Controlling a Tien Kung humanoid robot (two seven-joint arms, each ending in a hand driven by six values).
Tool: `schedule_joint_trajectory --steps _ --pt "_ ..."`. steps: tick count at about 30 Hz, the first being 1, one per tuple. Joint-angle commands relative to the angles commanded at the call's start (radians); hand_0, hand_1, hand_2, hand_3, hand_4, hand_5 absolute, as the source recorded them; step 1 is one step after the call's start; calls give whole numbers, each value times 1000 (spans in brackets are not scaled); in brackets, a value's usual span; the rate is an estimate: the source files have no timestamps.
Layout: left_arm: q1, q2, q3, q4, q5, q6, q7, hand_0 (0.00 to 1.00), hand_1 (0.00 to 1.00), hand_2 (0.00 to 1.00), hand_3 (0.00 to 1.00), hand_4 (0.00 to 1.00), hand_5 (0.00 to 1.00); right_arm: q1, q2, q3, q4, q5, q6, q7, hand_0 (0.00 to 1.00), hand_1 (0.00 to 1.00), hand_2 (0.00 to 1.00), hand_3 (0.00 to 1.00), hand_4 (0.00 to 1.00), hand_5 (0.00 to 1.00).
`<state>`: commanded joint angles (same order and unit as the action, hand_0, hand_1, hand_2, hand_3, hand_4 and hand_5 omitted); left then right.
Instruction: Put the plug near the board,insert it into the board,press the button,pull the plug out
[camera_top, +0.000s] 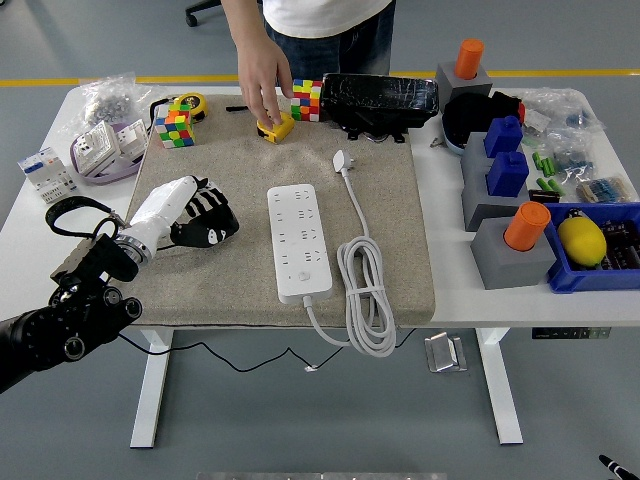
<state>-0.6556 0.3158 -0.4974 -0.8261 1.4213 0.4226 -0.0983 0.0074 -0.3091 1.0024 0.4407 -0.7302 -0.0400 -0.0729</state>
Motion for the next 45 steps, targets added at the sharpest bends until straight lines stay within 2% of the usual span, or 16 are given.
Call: schedule_joint_trajectory --steps 5,6,11,15,17,18,23,24,27,29,30,36,45 --pt "4 4 -7 -4 24 -3 10 529 602 594 597 967 103 0 0 -1 -2 1 0 -1 614 665 636 572 983 585" --pt "6 5 -11 -7 28 -1 8 652 731 735 763 998 272 0 0 0 -1 0 0 -1 614 665 637 572 982 585" --pt "26 14 -55 -41 47 3 3 652 731 735 763 998 272 3 -1 -1 -1 0 0 0 614 665 637 572 982 585" --pt "68 22 -138 -98 45 28 -25 649 725 727 762 998 249 6 -2 -4 -2 0 0 0 612 664 635 572 981 584" --pt "98 25 -197 -136 4 49 -63 649 725 727 762 998 249 6 0 -8 -6 0 0 0 612 664 635 572 981 584" --pt "108 26 -222 -148 -20 54 -80 493 635 597 621 911 210 6 1 -8 -7 0 0 1 613 665 635 572 981 585" --pt "181 22 -371 -209 -195 73 -183 493 635 597 621 911 210 11 0 -12 -13 -1 -1 2 613 665 635 572 981 585" --pt "193 19 -399 -216 -230 74 -196 458 553 561 588 839 210 12 0 -12 -13 -1 -2 2 614 665 636 572 980 584" --pt "226 13 -484 -227 -358 79 -219 458 553 561 588 839 210 12 -1 -14 -15 0 -3 2 614 665 636 572 980 584" --pt "237 13 -517 -229 -409 80 -219 458 553 561 588 839 210 11 0 -16 -17 0 -3 2 614 665 636 572 980 584" --pt "241 13 -526 -229 -418 78 -217 458 540 559 587 811 202 11 0 -17 -18 0 -3 2 613 664 636 572 979 584" --pt "268 11 -575 -230 -433 75 -210 461 534 560 587 795 201 0 1 -10 -19 -2 -4 2 613 665 636 572 978 583" --pt "278 -2 -607 -238 -425 67 -192 462 534 560 587 792 200 -6 0 6 -16 -7 -4 2 613 665 637 572 978 584"
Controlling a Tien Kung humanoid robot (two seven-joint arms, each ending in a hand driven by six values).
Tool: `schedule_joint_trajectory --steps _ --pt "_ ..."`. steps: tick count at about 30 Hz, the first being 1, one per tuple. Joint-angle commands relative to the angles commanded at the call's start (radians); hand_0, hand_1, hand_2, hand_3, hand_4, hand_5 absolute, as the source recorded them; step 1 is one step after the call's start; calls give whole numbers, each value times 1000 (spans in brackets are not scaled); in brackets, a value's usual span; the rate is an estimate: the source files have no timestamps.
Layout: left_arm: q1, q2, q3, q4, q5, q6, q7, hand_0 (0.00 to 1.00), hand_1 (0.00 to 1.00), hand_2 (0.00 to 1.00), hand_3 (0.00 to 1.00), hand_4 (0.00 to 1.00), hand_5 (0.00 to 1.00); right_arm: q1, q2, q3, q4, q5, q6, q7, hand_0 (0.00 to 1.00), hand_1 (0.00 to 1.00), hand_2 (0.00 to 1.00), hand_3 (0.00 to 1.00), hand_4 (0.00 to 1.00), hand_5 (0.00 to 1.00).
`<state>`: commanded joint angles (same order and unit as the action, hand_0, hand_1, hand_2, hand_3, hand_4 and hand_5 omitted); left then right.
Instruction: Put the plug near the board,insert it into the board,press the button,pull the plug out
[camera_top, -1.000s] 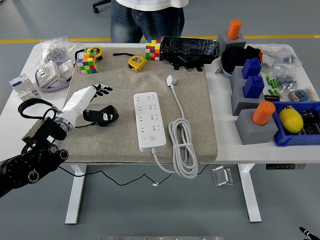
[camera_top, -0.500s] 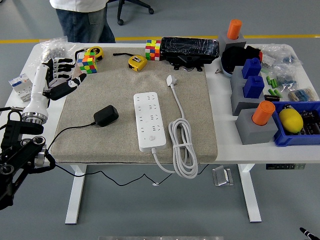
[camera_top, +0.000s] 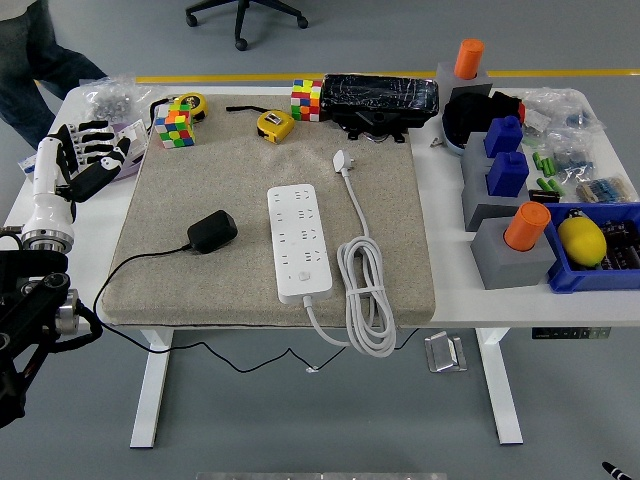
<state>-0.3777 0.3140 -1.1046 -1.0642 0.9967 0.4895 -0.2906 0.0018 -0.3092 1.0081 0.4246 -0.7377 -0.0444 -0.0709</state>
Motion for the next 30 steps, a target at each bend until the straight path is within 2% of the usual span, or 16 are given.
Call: schedule_joint_trajectory --steps 6,30 --pt "-3 0 -14 -4 2 -8 14 467 534 561 589 791 200 1 0 10 1 -2 -1 0 613 665 636 571 977 584" --pt "-5 -2 -43 -20 -17 -18 15 456 527 559 589 785 205 6 -2 28 7 -10 -1 0 613 664 637 571 974 587"
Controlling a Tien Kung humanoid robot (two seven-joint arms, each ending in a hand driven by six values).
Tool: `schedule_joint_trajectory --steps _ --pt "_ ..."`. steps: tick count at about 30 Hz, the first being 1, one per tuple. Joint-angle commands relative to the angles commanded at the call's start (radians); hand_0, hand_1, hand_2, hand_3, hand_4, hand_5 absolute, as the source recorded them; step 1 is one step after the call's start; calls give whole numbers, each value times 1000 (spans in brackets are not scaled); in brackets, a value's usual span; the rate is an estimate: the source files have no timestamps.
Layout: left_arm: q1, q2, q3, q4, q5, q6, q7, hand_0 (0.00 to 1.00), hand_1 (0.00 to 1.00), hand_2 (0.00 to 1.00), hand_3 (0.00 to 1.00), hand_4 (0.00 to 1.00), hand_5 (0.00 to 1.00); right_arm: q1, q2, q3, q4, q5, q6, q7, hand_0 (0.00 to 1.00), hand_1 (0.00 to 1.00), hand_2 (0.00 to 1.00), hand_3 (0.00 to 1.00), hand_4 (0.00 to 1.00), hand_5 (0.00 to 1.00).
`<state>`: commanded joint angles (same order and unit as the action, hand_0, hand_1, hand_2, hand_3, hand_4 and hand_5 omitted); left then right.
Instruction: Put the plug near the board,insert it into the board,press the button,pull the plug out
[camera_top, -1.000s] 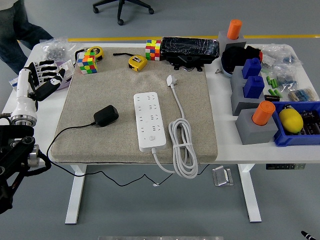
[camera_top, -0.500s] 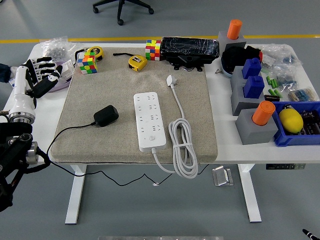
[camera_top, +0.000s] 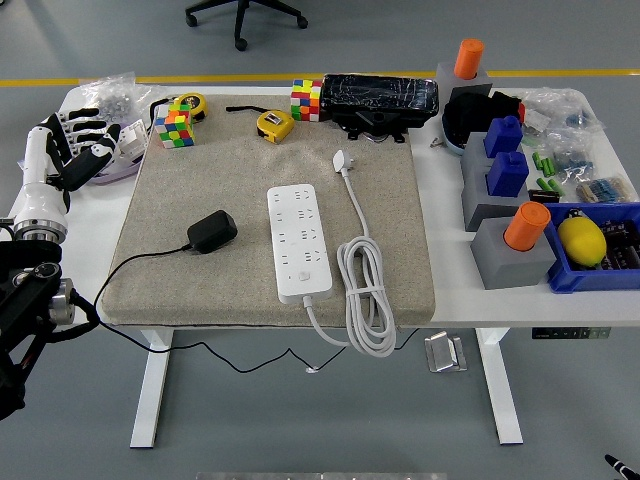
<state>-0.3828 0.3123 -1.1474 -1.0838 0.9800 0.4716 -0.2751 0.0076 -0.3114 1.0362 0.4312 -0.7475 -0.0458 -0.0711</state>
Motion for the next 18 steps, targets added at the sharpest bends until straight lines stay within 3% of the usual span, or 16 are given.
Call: schedule_joint_trajectory --steps 18 --pt "-7 12 21 -12 -5 -3 4 454 522 559 588 782 211 -21 8 34 3 -13 0 -1 613 665 638 571 974 587"
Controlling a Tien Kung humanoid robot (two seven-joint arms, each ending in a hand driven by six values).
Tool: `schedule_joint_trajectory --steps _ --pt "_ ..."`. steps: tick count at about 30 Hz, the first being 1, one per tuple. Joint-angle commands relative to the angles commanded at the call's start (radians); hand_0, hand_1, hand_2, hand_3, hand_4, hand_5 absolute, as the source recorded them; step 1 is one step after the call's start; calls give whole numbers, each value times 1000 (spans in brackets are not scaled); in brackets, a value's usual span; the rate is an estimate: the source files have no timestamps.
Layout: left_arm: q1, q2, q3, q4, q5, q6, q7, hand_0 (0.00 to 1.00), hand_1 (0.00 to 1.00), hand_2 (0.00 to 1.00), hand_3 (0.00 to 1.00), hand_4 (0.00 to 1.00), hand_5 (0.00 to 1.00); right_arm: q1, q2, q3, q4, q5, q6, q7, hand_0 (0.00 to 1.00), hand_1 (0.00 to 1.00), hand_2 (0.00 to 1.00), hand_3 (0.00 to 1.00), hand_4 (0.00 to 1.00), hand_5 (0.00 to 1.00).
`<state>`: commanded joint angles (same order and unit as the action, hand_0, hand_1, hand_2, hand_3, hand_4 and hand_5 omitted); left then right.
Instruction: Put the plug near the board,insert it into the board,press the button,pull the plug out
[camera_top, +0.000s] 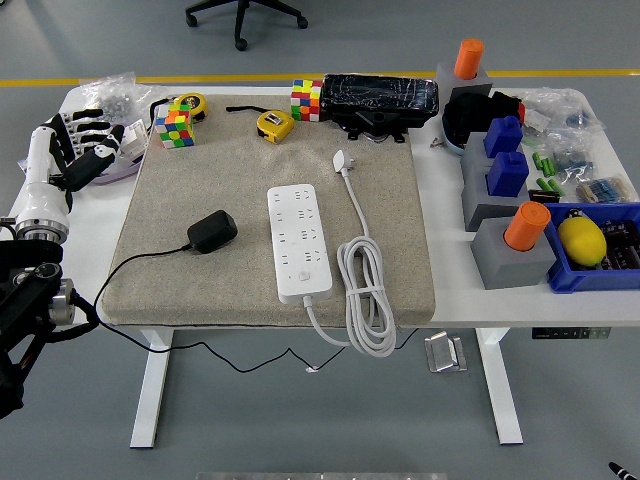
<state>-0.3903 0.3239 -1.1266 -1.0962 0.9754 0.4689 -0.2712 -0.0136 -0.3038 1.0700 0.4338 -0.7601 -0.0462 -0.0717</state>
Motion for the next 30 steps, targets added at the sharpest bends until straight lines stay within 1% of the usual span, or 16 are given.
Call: schedule_joint_trajectory --steps 6,19,30 --pt "-3 2 9 -2 0 0 2 450 519 559 588 781 212 5 -4 0 9 -4 0 0 613 665 638 571 974 587" --pt "-6 10 20 -8 1 -1 5 451 520 558 588 780 215 7 -6 -9 5 -4 0 -1 613 665 637 571 974 588" --pt "1 15 30 -12 4 -4 10 451 520 558 588 780 216 6 -6 -20 5 -2 1 -1 613 665 639 571 974 588"
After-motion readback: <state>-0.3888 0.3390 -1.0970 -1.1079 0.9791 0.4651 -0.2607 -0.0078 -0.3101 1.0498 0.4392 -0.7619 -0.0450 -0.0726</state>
